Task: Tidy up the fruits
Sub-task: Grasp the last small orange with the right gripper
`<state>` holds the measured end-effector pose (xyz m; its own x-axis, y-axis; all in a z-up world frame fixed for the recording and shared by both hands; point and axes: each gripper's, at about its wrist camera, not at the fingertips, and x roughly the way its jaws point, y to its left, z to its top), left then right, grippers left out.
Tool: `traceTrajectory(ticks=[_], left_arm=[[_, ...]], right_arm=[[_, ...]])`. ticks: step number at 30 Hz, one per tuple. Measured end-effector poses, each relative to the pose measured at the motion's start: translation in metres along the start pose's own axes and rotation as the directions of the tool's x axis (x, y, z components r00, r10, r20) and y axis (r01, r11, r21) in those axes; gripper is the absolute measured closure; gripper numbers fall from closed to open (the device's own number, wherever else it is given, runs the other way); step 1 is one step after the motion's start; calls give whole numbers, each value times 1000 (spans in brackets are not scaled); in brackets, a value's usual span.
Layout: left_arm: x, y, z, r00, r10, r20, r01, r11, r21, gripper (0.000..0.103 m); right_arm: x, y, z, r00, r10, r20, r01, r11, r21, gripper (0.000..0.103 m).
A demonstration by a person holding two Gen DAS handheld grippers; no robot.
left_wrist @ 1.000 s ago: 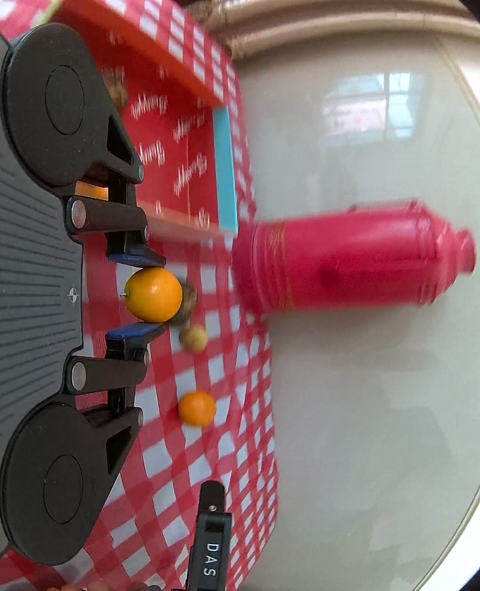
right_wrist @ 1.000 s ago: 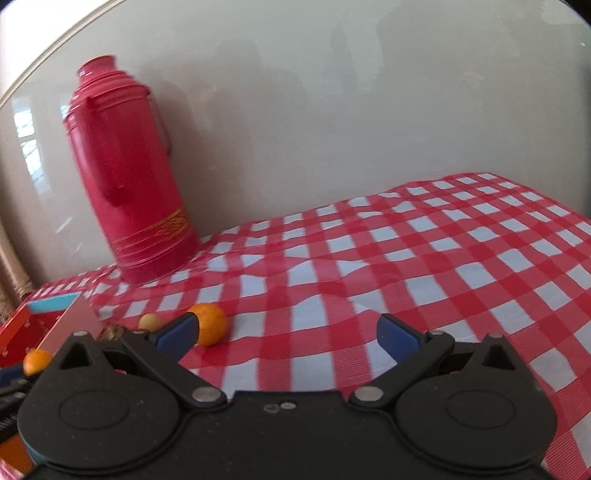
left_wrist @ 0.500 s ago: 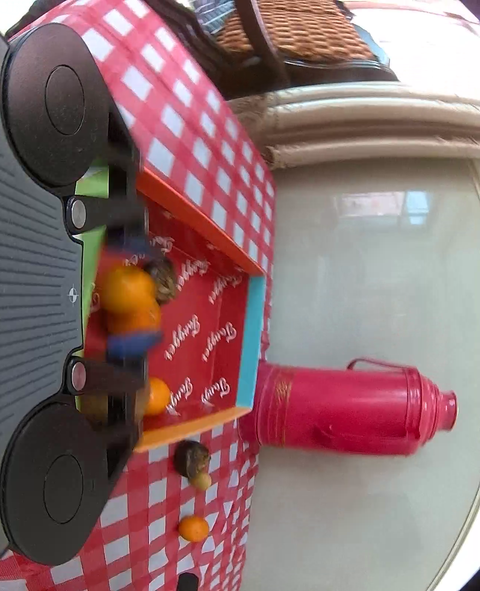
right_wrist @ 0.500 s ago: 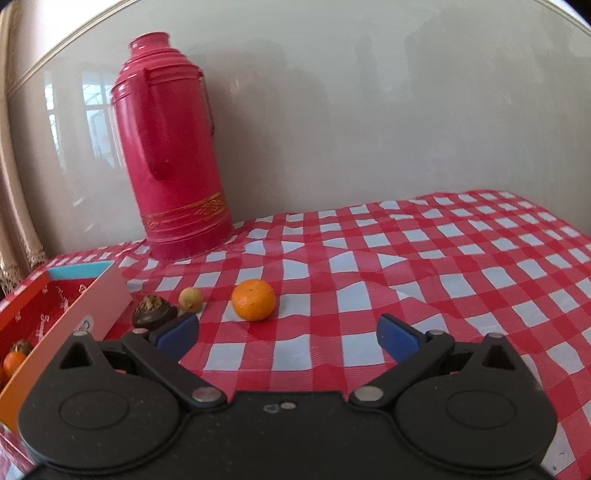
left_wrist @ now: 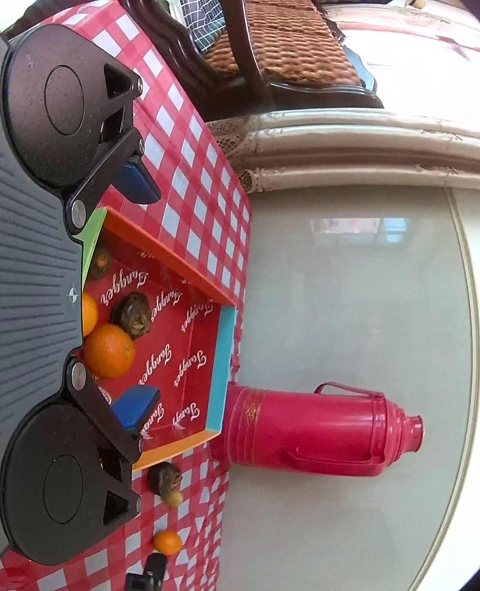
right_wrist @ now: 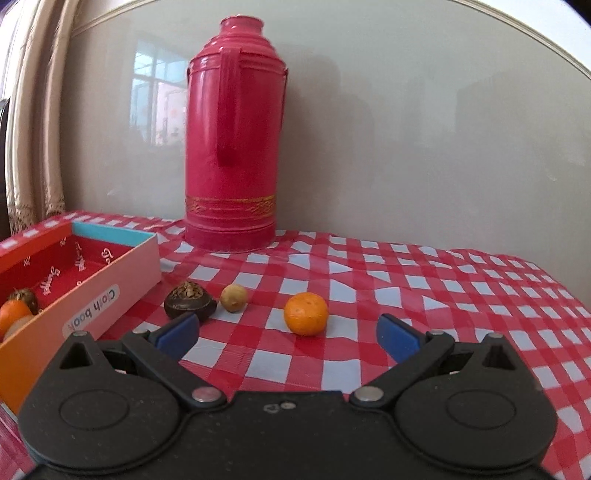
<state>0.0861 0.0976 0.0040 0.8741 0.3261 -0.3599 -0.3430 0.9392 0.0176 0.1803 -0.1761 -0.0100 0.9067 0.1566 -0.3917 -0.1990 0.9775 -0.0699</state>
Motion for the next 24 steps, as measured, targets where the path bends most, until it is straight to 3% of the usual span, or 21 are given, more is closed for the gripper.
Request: traceTrajectory(ticks=[5,12,18,21,23,24], left_arm=[[3,12,2,999,34,11,-34,999,-13,0],[13,40,6,995,99,23,-96,989,-110,0],[23,53,5,993,115,14,-112,985,-128,0],[24,56,4,993,120,6,-119,987,-111,0],[23,59,4,993,121,4,-119,986,-119,0],[23,61,3,993,122,2,-120,984,-130,0]], right_arm=[[23,-2,6,999,-4,-53,5,1000,19,6],[50,0,13,997,-22,-78,23,1000,5,6],[72,-2,15,991,-10,-133,13,1000,22,12],[84,-1,16,985,-8,-175,14,999,34,32],[90,-3,15,977,-7,-214,19,998,53,74],[90,-5,14,976,-5,-219,19,998,63,73]])
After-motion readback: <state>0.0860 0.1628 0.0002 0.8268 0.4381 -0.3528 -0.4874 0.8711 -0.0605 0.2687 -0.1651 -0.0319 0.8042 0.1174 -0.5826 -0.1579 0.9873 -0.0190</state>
